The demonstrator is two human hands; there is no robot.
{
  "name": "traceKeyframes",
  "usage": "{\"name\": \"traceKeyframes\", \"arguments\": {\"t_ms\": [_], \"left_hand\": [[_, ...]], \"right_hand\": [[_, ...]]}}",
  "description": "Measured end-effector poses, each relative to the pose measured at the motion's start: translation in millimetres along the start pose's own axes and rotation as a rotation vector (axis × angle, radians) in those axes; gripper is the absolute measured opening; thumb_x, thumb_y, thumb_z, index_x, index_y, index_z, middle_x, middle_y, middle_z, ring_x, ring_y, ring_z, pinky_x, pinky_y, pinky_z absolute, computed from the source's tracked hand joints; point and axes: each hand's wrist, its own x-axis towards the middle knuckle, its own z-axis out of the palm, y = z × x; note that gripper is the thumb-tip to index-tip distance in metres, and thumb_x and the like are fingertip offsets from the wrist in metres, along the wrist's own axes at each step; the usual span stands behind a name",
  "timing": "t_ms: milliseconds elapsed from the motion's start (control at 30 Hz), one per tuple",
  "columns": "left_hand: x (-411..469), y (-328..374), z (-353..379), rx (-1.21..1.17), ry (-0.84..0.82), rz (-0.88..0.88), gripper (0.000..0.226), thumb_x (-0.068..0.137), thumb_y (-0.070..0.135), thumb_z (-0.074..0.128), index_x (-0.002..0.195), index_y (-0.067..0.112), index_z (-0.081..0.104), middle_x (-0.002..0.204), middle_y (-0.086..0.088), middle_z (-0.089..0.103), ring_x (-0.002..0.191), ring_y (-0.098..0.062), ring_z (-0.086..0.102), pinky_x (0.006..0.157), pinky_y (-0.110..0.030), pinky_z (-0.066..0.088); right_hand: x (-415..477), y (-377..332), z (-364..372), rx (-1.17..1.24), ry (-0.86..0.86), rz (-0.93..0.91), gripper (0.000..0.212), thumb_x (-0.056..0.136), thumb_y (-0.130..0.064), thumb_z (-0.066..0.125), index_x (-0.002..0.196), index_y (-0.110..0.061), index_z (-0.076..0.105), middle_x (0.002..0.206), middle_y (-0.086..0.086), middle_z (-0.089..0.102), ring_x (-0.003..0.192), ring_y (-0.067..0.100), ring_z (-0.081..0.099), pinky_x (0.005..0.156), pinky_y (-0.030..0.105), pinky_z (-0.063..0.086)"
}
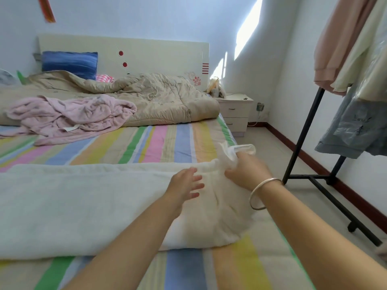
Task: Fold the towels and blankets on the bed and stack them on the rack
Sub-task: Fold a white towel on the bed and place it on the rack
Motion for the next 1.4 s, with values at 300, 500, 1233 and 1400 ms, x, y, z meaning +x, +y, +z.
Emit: {"name": "traceKeyframes", "arguments": {"t_ms": [300,500,1233,1400], "left_hand": [[-19,-3,-218,-0.415,0.166,-0.259,0.048,0.102,0.046,0.036,0.122,0.008,0.058,0.092,-0.015,0.071,0.071,-0.029,0.072,0.056,-0.039,0.058],[-23,-18,-277,-0.315,0.063,-0.306,0.042,0.101,0.045,0.041,0.118,0.011,0.06,0.094,-0.009,0.073,0.078,-0.024,0.069,0.07,-0.038,0.054],[27,-33,-260,0.344,0.303,-0.03,0.049,0.083,0.017,0.066,0.13,0.01,0.053,0.118,-0.004,0.063,0.097,-0.02,0.062,0.078,-0.028,0.048],[16,-40,-268,0.103,0.317,-0.012,0.047,0.089,0.024,0.066,0.133,0.015,0.053,0.124,-0.004,0.063,0.103,-0.019,0.065,0.091,-0.034,0.053]], "right_hand": [[-56,-230,78,0.003,-0.188,-0.335,0.027,0.085,-0.031,0.059,0.106,-0.014,0.058,0.109,0.006,0.061,0.104,0.029,0.058,0.073,0.029,0.038],[-65,-263,151,0.2,-0.437,-0.236,0.027,0.085,-0.039,0.055,0.096,-0.016,0.062,0.086,0.003,0.066,0.081,0.024,0.067,0.074,0.035,0.057],[-59,-187,158,-0.2,-0.153,-0.292,0.057,0.099,-0.055,0.02,0.152,-0.035,0.016,0.162,-0.003,0.001,0.148,0.024,-0.009,0.119,0.045,-0.008],[-58,-184,169,-0.25,-0.173,-0.278,0.061,0.098,-0.057,0.015,0.154,-0.033,0.009,0.162,-0.001,-0.005,0.147,0.025,-0.016,0.118,0.047,-0.012]]}}
